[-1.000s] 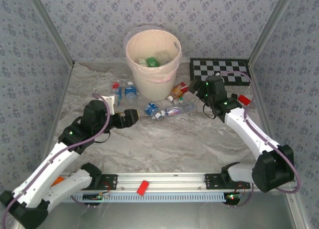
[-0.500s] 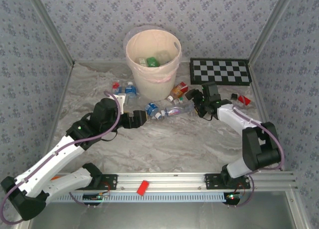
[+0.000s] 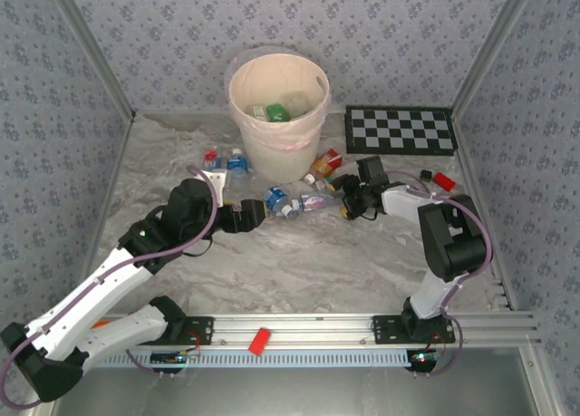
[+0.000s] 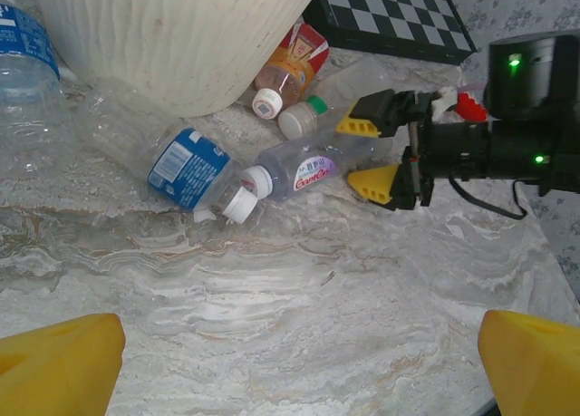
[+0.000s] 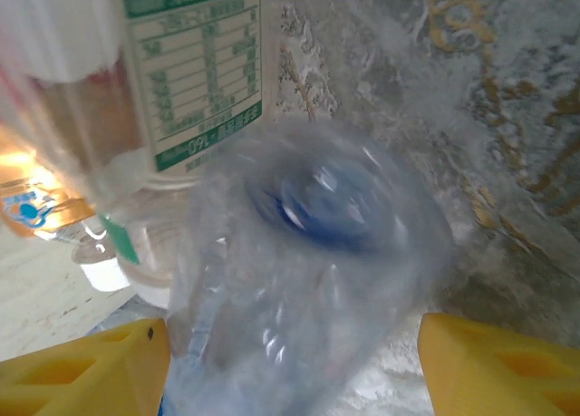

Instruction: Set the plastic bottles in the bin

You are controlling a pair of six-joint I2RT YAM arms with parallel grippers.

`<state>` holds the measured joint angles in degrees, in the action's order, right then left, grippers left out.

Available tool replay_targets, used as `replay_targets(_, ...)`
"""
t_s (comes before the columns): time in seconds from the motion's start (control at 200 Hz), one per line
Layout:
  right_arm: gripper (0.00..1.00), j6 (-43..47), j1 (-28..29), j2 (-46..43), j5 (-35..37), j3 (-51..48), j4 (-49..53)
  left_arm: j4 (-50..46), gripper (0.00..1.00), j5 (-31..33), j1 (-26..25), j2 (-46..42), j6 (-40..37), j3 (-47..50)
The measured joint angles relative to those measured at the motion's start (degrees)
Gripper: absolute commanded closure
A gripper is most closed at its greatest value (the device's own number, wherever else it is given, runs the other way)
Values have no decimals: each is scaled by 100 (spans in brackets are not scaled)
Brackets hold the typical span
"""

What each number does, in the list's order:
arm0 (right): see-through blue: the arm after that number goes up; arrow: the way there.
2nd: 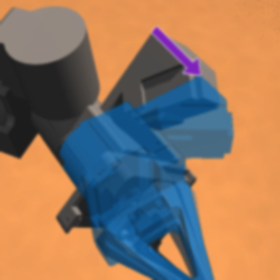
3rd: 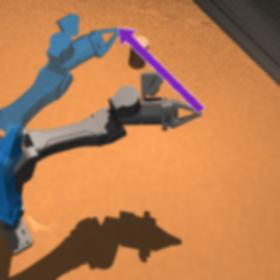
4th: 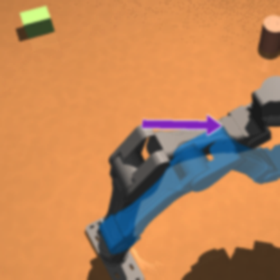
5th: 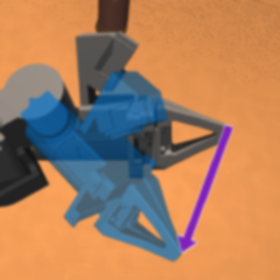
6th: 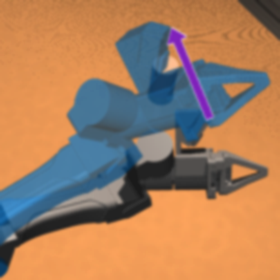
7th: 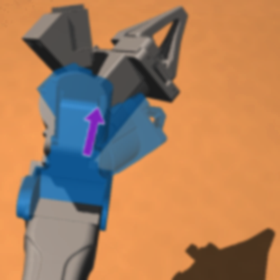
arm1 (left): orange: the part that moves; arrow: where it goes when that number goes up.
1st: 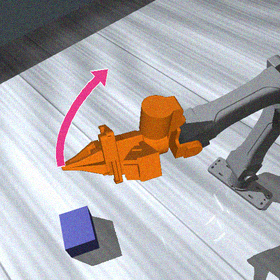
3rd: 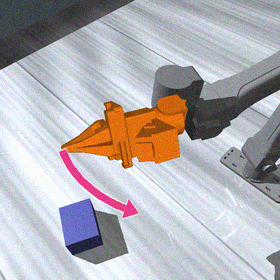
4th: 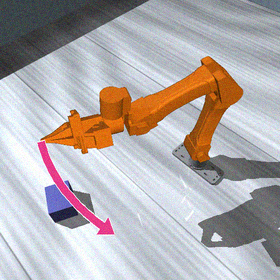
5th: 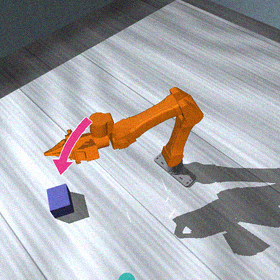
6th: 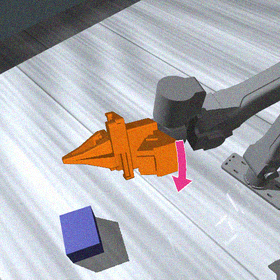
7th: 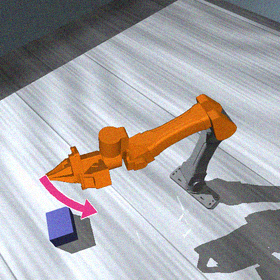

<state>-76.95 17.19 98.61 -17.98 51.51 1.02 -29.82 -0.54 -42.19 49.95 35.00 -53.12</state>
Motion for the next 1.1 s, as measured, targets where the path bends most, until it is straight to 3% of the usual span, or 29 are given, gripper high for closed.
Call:
replay_targets(0.07, 32, -70, 0, 138, -59, 52, 22, -2, 0, 20, 0, -79, -2, 2)
replay_targets(0.305, 28, -271, -17, 267, -138, 232, 144, 0, 0, 63, 0, -208, -2, 9)
replay_targets(0.435, 36, -341, -20, 304, -138, 258, 223, -2, 0, 101, 0, -243, -4, 68)
replay_targets(0.48, 48, -339, -20, 304, -136, 260, 240, -7, 0, 107, 0, -245, -4, 83)
replay_targets(0.53, 51, -382, -22, 302, -133, 258, 258, -11, 0, 111, 0, -249, -11, 92)
replay_targets(0.71, 46, -361, -17, 170, -17, 85, 61, -13, 0, 146, 0, -267, -55, 101)
replay_targets(0.875, 46, -232, -85, -326, 214, -33, 170, -11, 0, 146, 0, -264, -66, 101)
replay_targets(1.099, 48, 144, -380, -1716, 715, -63, 509, -11, 0, 146, 0, -264, -66, 101)
